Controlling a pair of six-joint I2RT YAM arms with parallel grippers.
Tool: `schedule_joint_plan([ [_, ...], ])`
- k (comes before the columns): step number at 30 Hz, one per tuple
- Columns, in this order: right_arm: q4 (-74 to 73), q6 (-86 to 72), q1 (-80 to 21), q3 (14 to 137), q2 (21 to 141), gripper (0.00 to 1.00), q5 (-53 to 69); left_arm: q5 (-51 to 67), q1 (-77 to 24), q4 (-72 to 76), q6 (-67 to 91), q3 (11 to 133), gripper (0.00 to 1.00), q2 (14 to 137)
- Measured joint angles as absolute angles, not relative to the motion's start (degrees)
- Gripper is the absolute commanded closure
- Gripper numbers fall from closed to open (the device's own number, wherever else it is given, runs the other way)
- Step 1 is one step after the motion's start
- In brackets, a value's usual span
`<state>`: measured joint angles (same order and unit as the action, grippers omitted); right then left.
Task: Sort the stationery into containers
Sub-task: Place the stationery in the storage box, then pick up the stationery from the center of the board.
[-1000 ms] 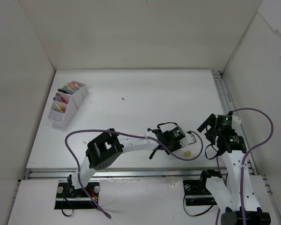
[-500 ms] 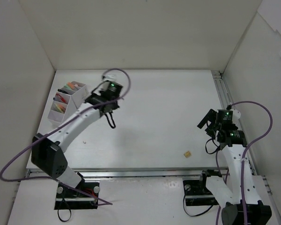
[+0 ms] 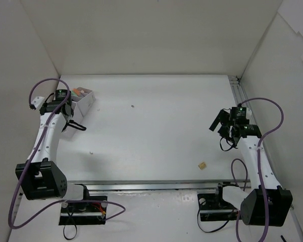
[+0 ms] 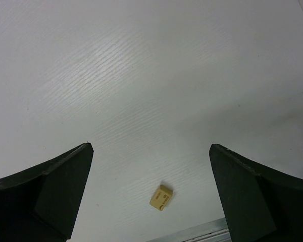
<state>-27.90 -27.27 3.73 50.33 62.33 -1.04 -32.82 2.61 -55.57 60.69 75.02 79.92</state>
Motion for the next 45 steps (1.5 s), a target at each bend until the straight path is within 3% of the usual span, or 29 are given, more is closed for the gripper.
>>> schedule_joint_plan([
  [11, -27.2, -25.5, 3.7, 50.4, 62.6, 0.02, -0.7, -29.6, 10.2, -45.3, 58.3, 77.3, 1.0, 89.3],
  [17, -27.2, -24.6, 3.7, 50.4, 62.7, 0.02, -0.8, -28.6, 11.9, -43.9, 57.9, 81.6, 0.84, 97.2],
  [19, -27.2, -24.2, 3.7, 50.4, 62.7, 0.02, -0.8, -28.5, 12.3, -43.5, 58.0, 82.0, 0.82, 99.0],
  [22, -27.3, -23.9, 3.7, 50.4, 62.6, 0.02, -0.8, -27.9, 12.6, -43.4, 58.3, 82.0, 0.68, 101.0],
  [24, -27.4, -23.8, 3.7, 50.4, 62.2, 0.02, -0.8, -27.1, 12.8, -43.5, 58.5, 82.0, 0.46, 101.5],
  [29, -29.9, -23.8, 3.7, 50.4, 59.7, 0.02, 0.1, -26.8, 13.5, -44.3, 59.0, 81.2, 0.12, 99.5],
  [35, -35.2, -24.5, 3.6, 48.5, 58.3, 0.02, 4.7, -25.8, 10.3, -43.2, 57.0, 77.5, 0.0, 89.1],
  [45, -39.7, -31.1, -9.7, 40.6, 60.0, 0.02, 8.6, -20.4, -9.0, -35.5, 40.2, 71.2, 0.01, 71.5],
])
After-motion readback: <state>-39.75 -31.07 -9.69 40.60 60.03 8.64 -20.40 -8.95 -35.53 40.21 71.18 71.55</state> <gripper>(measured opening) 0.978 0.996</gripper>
